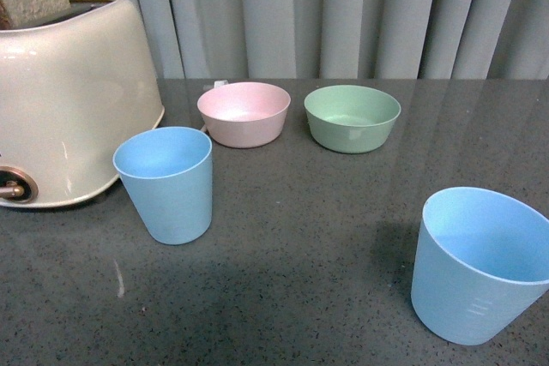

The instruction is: Stack blue cups with both arms

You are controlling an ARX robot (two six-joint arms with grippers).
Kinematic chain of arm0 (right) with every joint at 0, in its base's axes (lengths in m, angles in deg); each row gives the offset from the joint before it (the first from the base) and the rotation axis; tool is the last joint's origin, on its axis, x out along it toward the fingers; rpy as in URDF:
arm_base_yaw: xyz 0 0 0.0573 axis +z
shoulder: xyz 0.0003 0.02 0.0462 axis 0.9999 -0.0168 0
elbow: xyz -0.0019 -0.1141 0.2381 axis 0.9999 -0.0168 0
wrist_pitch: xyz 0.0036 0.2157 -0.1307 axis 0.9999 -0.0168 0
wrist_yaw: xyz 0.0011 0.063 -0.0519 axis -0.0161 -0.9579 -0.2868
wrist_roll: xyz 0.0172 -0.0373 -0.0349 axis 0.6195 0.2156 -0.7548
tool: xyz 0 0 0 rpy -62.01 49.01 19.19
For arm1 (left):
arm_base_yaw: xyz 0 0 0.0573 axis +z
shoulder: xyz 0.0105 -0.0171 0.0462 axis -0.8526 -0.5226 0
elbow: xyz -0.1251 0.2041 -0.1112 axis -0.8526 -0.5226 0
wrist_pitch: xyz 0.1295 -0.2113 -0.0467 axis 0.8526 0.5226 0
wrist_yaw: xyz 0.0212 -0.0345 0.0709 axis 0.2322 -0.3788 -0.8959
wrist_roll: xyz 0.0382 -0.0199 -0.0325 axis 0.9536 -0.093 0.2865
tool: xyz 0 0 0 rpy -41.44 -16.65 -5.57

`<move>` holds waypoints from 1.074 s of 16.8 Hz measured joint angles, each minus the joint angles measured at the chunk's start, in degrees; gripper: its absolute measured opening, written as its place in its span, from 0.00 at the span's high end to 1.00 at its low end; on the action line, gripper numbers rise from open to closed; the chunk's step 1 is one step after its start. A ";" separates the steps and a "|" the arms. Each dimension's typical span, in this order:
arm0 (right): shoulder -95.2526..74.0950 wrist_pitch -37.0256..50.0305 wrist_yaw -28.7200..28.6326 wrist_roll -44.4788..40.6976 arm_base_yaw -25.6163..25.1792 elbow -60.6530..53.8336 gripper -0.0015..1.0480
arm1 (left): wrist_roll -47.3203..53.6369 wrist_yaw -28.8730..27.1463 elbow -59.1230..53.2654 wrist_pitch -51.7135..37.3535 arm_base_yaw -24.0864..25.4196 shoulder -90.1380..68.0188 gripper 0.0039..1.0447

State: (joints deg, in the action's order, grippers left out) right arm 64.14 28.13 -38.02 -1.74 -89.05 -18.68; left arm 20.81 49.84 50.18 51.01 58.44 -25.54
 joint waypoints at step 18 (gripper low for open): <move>0.00 0.00 0.00 0.00 0.00 0.00 0.06 | 8.13 13.62 43.15 -7.19 -11.96 -60.30 0.06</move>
State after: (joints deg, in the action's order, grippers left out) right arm 64.14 28.13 -38.02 -1.74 -89.05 -18.68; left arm 28.94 63.46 93.33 43.82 46.48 -85.84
